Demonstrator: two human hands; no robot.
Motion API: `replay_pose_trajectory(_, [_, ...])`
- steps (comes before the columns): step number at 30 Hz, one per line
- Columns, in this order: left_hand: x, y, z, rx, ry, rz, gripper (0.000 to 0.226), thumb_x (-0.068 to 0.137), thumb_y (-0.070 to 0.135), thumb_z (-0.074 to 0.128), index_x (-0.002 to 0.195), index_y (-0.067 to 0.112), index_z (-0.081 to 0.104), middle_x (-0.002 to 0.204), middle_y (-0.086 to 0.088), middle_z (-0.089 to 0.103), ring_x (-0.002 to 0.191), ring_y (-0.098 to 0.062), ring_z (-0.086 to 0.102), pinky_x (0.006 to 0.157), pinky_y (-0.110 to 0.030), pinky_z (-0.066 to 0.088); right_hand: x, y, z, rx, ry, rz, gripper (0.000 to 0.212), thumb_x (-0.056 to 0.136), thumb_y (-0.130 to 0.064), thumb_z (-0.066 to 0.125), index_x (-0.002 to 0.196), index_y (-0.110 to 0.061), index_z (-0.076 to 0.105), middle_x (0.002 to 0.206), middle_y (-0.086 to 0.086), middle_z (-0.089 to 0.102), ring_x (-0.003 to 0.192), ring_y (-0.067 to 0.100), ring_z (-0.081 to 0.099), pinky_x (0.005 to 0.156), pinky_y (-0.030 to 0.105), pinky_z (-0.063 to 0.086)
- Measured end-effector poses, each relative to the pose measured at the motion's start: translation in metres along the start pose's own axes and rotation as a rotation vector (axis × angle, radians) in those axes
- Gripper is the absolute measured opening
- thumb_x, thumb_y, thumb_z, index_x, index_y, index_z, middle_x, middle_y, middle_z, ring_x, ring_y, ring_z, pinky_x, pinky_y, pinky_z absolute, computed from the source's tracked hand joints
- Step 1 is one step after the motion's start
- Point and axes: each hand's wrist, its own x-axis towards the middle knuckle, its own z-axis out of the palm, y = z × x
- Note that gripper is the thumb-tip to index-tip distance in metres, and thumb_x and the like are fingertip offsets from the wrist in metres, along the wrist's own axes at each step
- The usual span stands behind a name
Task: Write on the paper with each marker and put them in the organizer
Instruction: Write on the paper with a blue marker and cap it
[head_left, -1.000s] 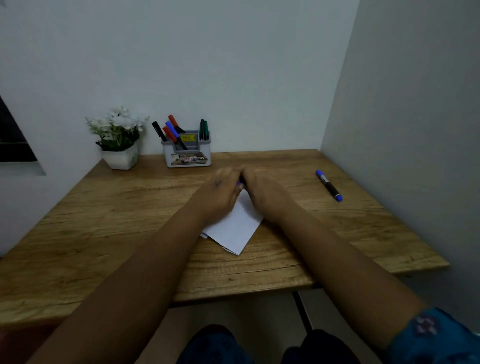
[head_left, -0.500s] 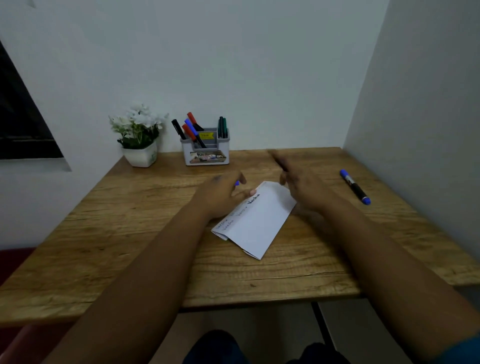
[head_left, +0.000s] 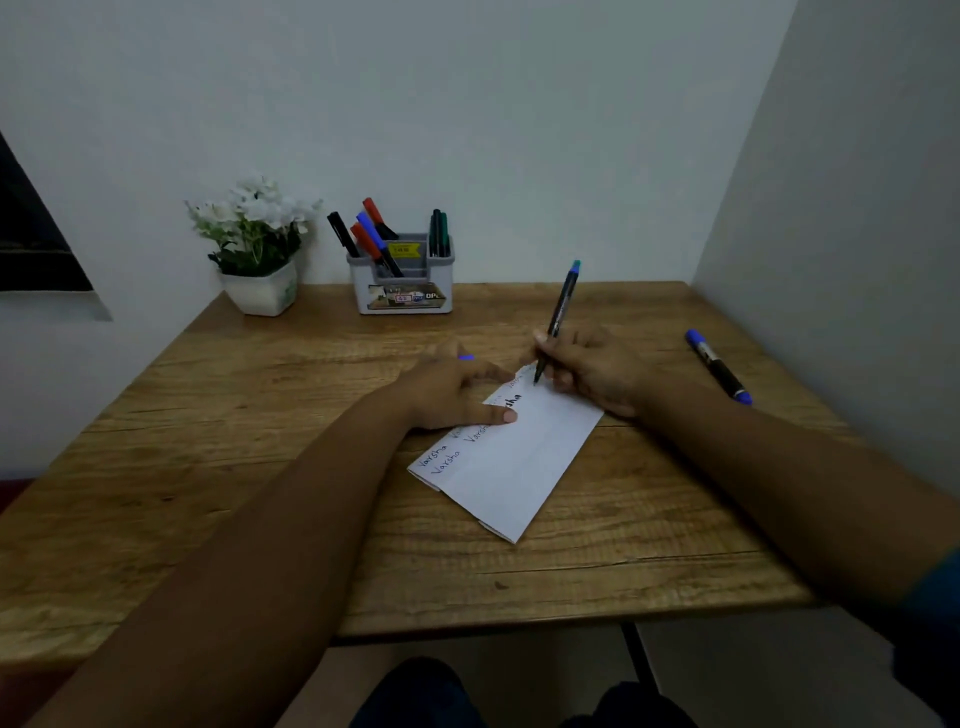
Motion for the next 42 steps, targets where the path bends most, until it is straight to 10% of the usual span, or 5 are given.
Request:
replay_pose_trajectory(7, [0.0015,0.0024,-0.0028,0.021,0.000,0.035,0.059,0.070,0.072,0.063,0.125,0.059,0.047,0.129,-0.002,0.031,0.133,-0.028,0.023,0.107,-0.049,0.028,-0.0007,0.0044,-0.0026,-0.297,0.055,-0.118,0.010,0.080,-0.006,0.068,0.085,-0.011,0.076,0.083,-0.001,0.075,0.075,0.006,0.067,0.066,0.016,0.052])
replay_pose_trajectory(16, [0.0003,0.0052,-0.0050,0.042,-0.031,0.006,0.058,0.071,0.073,0.061,0.125,0.060,0.045,0.127,-0.003,0.032,0.131,-0.028,0.023,0.106,-0.049,0.027,-0.0015,0.0064,0.0031,-0.501,0.043,-0.270,0.027,0.078,-0.011,0.068,0.068,-0.035,0.074,0.080,-0.014,0.073,0.079,0.001,0.067,0.073,0.019,0.053])
replay_pose_trajectory(42, [0.0011,0.0051,-0.0045,0.040,-0.036,0.005,0.060,0.072,0.072,0.061,0.128,0.059,0.044,0.126,-0.002,0.034,0.129,-0.026,0.026,0.097,-0.041,0.027,0.0032,0.0093,-0.0017,-0.541,0.096,-0.222,0.011,0.079,-0.013,0.068,0.073,-0.020,0.074,0.078,-0.013,0.073,0.080,0.000,0.066,0.073,0.019,0.051])
